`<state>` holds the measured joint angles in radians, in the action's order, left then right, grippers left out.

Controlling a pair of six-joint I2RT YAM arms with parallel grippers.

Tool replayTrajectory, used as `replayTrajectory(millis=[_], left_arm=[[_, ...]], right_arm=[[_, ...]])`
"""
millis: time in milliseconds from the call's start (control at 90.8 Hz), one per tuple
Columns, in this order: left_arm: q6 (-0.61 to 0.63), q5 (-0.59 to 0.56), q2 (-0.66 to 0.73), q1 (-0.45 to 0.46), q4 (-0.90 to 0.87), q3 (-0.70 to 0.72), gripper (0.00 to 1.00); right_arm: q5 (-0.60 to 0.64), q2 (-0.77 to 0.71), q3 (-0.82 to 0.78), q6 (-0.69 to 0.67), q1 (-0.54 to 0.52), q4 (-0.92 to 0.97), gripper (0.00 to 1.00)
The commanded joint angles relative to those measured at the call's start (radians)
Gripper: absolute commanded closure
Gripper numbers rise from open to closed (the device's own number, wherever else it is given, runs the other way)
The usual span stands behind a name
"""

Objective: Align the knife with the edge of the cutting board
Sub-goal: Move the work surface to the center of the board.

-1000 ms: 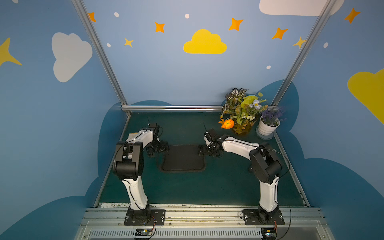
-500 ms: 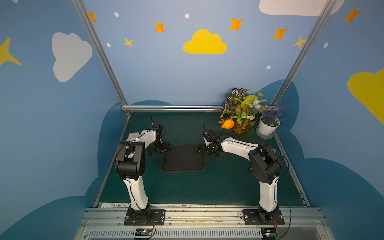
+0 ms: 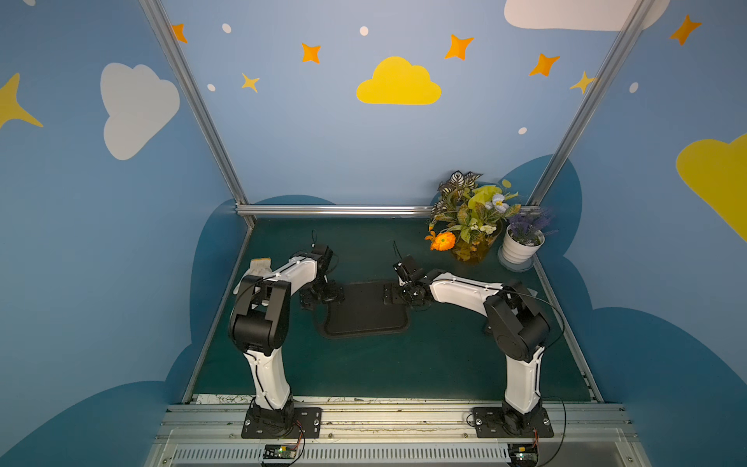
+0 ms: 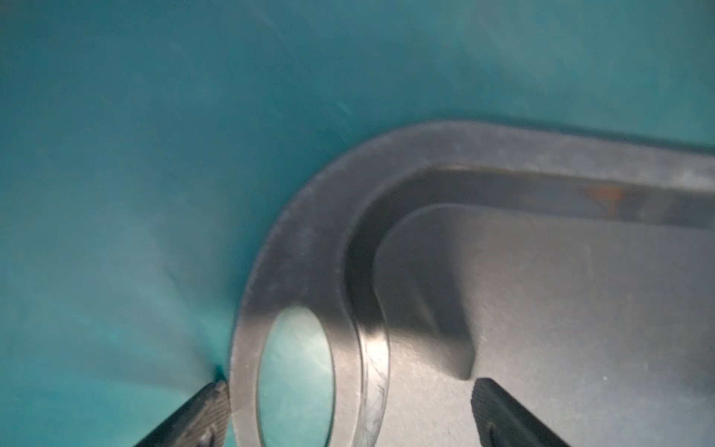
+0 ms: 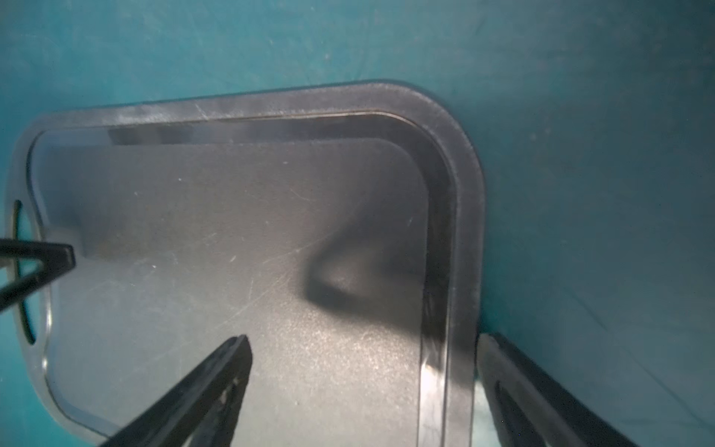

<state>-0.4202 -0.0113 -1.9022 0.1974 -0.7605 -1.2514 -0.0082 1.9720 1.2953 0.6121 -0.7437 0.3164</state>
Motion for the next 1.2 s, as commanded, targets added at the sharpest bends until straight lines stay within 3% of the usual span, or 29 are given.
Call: replayTrajectory(millis=[0,440,1189], left_arm=[[-0.064,0.165,-0.01,0.046,-0.01,0.067,0.0],[-0.131,0.177,-0.071,0.145,0.033,0.026,0.0],[-0.218,0.194,-0.241,0.295,0.009,-0.257,0.0]], right_arm=[[-0.034,-0.007,-0.057,0.031,-0.016,0.042,0.04],[-0.002,-0.098,-0.167,0.032,0.025,0.038,0.04],[-0.039,-0.145,-0.231,-0.012,0.173,0.04,0.04]])
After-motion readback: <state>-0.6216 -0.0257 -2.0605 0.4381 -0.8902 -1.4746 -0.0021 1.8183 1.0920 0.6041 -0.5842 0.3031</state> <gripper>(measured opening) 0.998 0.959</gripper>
